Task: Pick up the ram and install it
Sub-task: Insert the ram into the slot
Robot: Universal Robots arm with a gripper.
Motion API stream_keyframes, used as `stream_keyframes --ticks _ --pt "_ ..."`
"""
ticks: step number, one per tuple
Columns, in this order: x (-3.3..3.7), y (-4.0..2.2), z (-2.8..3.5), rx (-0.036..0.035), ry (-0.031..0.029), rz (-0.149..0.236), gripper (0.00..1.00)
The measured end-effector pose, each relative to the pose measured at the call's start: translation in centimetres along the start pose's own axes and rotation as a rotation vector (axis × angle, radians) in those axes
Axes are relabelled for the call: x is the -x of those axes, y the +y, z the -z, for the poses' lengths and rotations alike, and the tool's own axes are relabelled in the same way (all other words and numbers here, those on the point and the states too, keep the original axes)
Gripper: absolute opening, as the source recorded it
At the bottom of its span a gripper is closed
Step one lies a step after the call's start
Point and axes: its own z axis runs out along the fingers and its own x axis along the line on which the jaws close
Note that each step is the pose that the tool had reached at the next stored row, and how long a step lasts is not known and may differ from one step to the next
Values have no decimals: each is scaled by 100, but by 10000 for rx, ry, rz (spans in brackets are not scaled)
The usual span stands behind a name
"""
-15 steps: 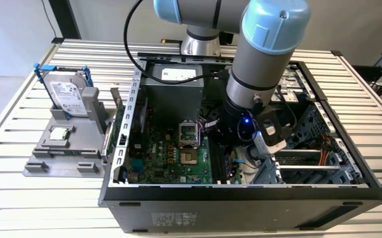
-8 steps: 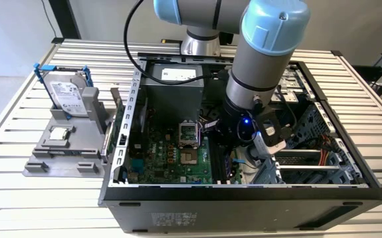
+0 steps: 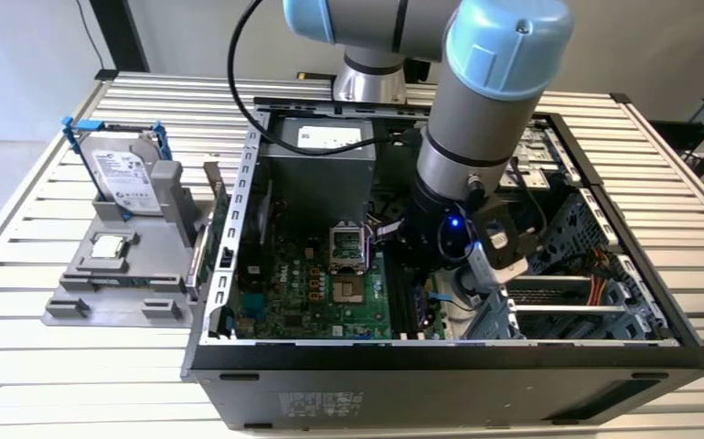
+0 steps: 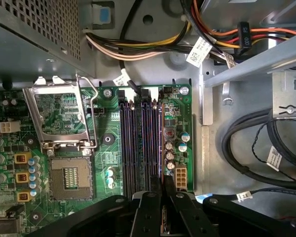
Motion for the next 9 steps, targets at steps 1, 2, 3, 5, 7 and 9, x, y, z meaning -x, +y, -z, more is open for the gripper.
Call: stream_keyframes --ticks 1,2,3,5,7,9 --pt "0 0 1 2 0 2 0" --pt "0 0 1 3 0 13 0" --pt "-1 1 2 2 0 43 0" --pt "-5 1 4 1 0 101 0" --pt "-9 1 7 1 0 137 0" --pt "-12 3 7 1 2 145 0"
